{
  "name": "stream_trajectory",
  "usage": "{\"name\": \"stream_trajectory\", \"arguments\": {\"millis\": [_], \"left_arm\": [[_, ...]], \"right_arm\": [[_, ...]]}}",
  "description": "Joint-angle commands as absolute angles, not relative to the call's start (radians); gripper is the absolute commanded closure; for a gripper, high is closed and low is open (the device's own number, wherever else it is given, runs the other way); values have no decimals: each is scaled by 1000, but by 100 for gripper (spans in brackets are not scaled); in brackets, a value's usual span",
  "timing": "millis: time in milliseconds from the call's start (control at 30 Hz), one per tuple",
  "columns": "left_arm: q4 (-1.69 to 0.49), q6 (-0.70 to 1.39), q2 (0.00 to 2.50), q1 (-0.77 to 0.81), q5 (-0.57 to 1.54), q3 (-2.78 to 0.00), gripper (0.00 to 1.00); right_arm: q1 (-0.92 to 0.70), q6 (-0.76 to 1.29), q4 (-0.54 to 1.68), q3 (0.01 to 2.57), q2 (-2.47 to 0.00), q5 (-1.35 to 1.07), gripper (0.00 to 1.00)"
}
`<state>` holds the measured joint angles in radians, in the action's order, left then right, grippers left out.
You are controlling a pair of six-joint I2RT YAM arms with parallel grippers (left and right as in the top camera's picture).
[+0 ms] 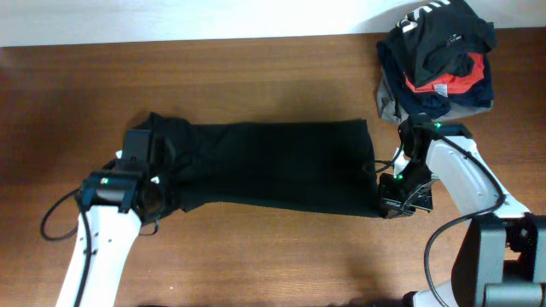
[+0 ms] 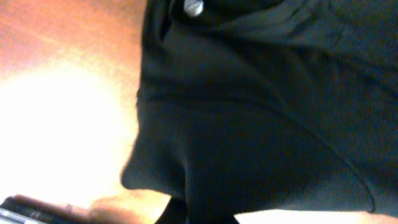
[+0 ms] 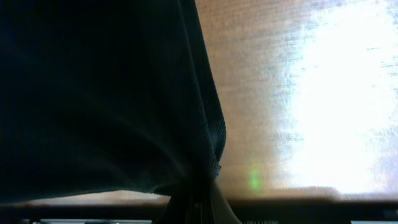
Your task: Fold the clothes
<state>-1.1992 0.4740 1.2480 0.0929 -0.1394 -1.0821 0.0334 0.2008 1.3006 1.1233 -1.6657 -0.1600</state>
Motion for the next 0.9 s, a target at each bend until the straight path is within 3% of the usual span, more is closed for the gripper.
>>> {"name": "stream_trajectory", "arguments": {"millis": [0, 433, 867], "left_arm": [[-1246, 454, 1208, 89, -162, -1102, 99], [-1307, 439, 1206, 89, -192, -1102, 100], [-947, 361, 1239, 89, -290, -1101, 100]], "right_arm": [[42, 188, 1333, 1159, -1615, -145, 96], [42, 189, 1396, 1171, -1537, -94, 96], [40, 188, 1071, 1171, -1544, -124, 96]]}}
